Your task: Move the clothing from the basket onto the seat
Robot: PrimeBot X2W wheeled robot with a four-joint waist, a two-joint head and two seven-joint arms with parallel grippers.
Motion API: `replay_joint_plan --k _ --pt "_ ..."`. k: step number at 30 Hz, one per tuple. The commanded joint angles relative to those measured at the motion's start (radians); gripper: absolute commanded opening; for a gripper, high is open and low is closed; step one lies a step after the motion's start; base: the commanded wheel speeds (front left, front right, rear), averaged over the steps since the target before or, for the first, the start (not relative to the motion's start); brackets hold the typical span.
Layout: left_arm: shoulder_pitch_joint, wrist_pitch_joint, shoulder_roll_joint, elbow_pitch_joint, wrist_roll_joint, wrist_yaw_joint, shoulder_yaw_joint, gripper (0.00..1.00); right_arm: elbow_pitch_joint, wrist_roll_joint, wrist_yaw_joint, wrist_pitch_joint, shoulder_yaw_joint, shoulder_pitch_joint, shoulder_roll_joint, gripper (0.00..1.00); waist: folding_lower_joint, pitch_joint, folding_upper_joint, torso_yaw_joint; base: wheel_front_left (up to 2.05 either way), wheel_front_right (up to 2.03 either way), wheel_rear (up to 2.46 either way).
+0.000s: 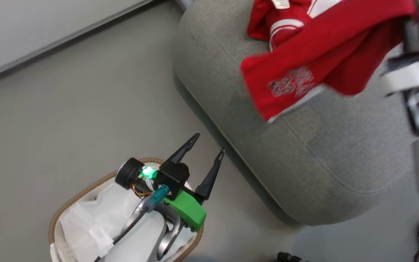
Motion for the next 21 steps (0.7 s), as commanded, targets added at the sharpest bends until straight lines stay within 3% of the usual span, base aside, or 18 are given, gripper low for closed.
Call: replay_joint_plan --k 1,7,10,14,21 --pt "-0.024 -0.001 0.011 -0.009 0.010 -0.003 0.000 1.00 0.009 -0.014 -0.001 -0.002 -0.020 -0.040 -0.037 0.00 -0.0001 0.075 -0.0001 0.069 0.00 0.00 0.00" --pt "-0.062 0.004 0.033 -0.040 0.037 0.004 -0.009 1.00 0.093 0.000 -0.001 -0.002 -0.098 -0.191 -0.151 0.00 -0.0001 0.176 -0.0001 0.130 0.00 0.00 0.00" --pt "-0.082 0.014 0.047 -0.064 0.046 0.005 -0.014 1.00 0.149 0.002 -0.001 -0.002 -0.140 -0.242 -0.168 0.00 -0.0001 0.224 -0.0001 0.154 0.00 0.00 0.00" --pt "-0.107 0.033 0.061 -0.098 0.058 0.013 -0.013 1.00 0.215 -0.022 -0.001 -0.002 -0.165 -0.279 -0.154 0.00 -0.0001 0.286 -0.0001 0.179 0.00 0.00 0.00" --pt "-0.135 0.048 0.072 -0.146 0.072 0.030 -0.015 1.00 0.315 -0.060 -0.001 -0.002 -0.179 -0.287 -0.071 0.00 -0.0001 0.355 -0.0001 0.187 0.00 0.00 0.00"
